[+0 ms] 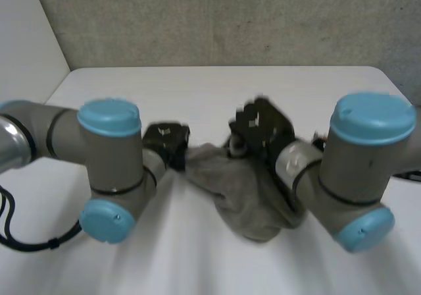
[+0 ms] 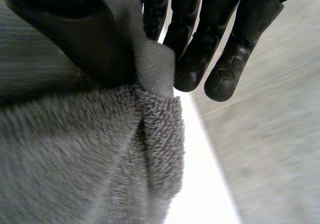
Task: Fold the towel.
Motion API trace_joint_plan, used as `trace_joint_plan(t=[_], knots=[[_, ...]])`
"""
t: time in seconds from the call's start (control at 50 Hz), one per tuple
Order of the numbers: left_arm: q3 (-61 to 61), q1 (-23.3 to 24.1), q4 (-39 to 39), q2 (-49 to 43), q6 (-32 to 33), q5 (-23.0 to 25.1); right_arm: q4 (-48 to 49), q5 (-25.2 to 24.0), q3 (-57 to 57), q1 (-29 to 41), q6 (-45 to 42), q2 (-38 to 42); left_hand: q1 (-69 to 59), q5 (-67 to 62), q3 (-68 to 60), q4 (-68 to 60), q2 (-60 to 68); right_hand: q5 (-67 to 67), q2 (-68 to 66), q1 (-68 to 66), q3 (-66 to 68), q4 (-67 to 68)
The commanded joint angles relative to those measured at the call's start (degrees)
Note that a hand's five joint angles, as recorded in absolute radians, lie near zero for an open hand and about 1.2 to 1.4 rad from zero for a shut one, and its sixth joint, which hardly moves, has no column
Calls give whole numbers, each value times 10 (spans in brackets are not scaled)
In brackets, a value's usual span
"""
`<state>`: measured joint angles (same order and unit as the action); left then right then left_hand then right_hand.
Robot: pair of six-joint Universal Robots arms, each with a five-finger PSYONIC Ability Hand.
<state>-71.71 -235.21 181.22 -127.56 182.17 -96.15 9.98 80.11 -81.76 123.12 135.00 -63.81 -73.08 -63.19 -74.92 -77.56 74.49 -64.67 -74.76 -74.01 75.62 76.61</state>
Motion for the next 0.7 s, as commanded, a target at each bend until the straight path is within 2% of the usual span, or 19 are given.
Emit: trace_joint_plan(t=[0.02, 0.06, 0.08, 0.1, 0.18, 0.3, 0.34, 0.38, 0.42, 0.5, 0.52, 0.54, 0.56, 0.58, 0.6, 0.62, 0.64, 0.66, 0.7], knots=[[136, -44, 53, 41, 13, -40, 145, 2, 72, 1, 29, -37, -69, -68, -51, -24, 55, -53, -52, -60, 44, 34], [154, -62, 72, 61, 10, -60, 284, 14, 71, -7, 80, -64, -69, -68, -51, -24, 55, -53, -52, -60, 44, 34], [165, -71, 96, 82, 8, -72, 285, 14, 71, -7, 80, -64, -69, -68, -51, -24, 55, -53, -52, -60, 44, 34], [165, -71, 96, 82, 8, -72, 343, 26, 63, -18, 107, -80, -69, -68, -51, -24, 55, -53, -52, -60, 44, 34], [143, -82, 163, 136, -16, -81, 368, 38, 54, -34, 140, -99, -69, -68, -51, -24, 55, -53, -52, -60, 44, 34], [36, -83, 187, 182, -23, -74, 232, 29, 63, -58, 147, -95, -69, -68, -51, -24, 55, -53, -52, -60, 44, 34], [2, -85, 186, 187, -23, -70, 147, 17, 63, -76, 141, -84, -69, -68, -51, -24, 55, -53, -52, -60, 44, 34], [-37, -89, 186, 188, -23, -67, 146, 17, 63, -76, 141, -84, -69, -68, -51, -24, 55, -53, -52, -60, 44, 34], [-73, -96, 186, 189, -21, -62, 66, 8, 41, -122, 152, -70, -69, -68, -51, -24, 55, -53, -52, -60, 44, 34], [-198, -124, 187, 188, -21, -24, 44, -8, -6, -153, 155, -56, -69, -68, -51, -24, 55, -53, -52, -60, 44, 34], [-240, -136, 187, 185, -21, 0, 42, -31, -33, -161, 149, -41, -69, -68, -51, -24, 55, -53, -52, -60, 44, 34], [-241, -136, 187, 185, -21, 0, 36, -56, -57, -169, 143, -29, -69, -68, -51, -24, 55, -53, -52, -60, 44, 34], [-277, -142, 185, 177, -21, 23, 36, -57, -57, -169, 143, -29, -36, -35, -18, 9, 22, -53, -52, -60, 44, 34], [-307, -142, 182, 168, -21, 49, 31, -82, -80, -171, 133, -16, 8, 9, 26, 52, -22, -24, -23, -30, 14, 5], [-308, -142, 182, 168, -21, 49, 31, -82, -80, -171, 133, -16, 8, 9, 26, 53, -22, -24, -23, -30, 14, 4], [-333, -142, 181, 156, -21, 72, 22, -100, -99, -172, 112, -4, 30, 31, 48, 74, -44, 43, 44, 36, -53, -62], [-333, -142, 181, 156, -21, 72, 8, -110, -109, -173, 85, 5, 30, 31, 48, 75, -44, 144, 144, 137, -153, -163], [-351, -143, 180, 150, -20, 88, 8, -110, -109, -173, 85, 5, 45, 46, 63, 90, -59, 145, 145, 138, -154, -164], [-367, -147, 179, 150, -19, 99, -33, -107, -119, -177, 21, 8, 72, 73, 90, 117, -86, 454, 455, 448, -464, -474]])
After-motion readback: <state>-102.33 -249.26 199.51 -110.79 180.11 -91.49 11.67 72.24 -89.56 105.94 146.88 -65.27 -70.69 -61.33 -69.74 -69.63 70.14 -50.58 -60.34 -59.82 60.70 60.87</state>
